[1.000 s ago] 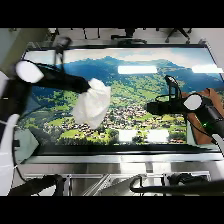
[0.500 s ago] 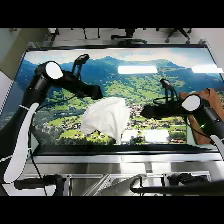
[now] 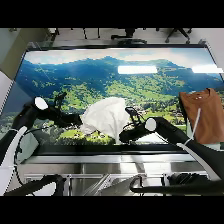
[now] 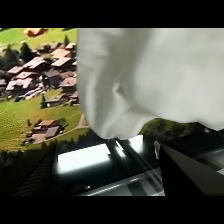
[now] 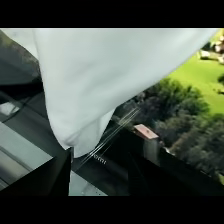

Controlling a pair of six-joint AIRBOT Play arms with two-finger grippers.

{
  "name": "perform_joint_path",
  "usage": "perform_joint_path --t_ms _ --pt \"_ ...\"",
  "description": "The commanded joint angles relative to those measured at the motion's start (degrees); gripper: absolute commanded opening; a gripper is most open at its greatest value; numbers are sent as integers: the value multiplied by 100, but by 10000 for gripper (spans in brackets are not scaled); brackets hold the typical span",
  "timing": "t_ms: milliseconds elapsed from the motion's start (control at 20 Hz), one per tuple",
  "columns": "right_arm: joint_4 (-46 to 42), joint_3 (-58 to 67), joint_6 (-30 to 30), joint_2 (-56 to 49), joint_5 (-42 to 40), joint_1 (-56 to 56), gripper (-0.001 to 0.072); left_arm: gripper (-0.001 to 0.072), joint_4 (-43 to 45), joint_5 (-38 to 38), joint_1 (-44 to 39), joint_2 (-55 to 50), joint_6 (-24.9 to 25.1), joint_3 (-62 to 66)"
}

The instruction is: Fold the shirts.

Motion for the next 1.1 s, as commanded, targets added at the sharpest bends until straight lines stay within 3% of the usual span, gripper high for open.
perform_joint_path --t_ms 0,200,250,300,350,400,550,700,850,1050 --pt "81 -26 2 -332 -361 249 397 709 -704 857 297 -190 531 -826" --pt "81 -24 0 -350 -1025 249 386 708 -1602 931 44 -914 1091 -553" --pt "79 -24 0 -365 -1169 249 382 652 -1593 931 -101 -1073 1091 -431" --pt "79 -24 0 -380 -1272 247 287 414 -1497 883 -234 -1231 1088 -275" --pt "76 -24 -2 -382 -1325 238 57 164 -1364 763 -326 -1349 1088 -125" --pt "79 -13 -7 -378 -1322 190 23 17 -1298 614 -356 -1399 1088 -13" --pt "81 249 -435 -203 -828 -199 22 13 -1143 44 -243 -1174 1062 448" --pt "79 1084 -824 284 79 -820 21 13 -874 -660 83 -269 868 1239" --pt "81 2474 -1244 822 1058 -1482 21 12 -931 -1226 345 868 616 2573" --pt "103 4151 -1681 1379 1357 -1668 20 13 -916 -1364 280 1991 361 4677"
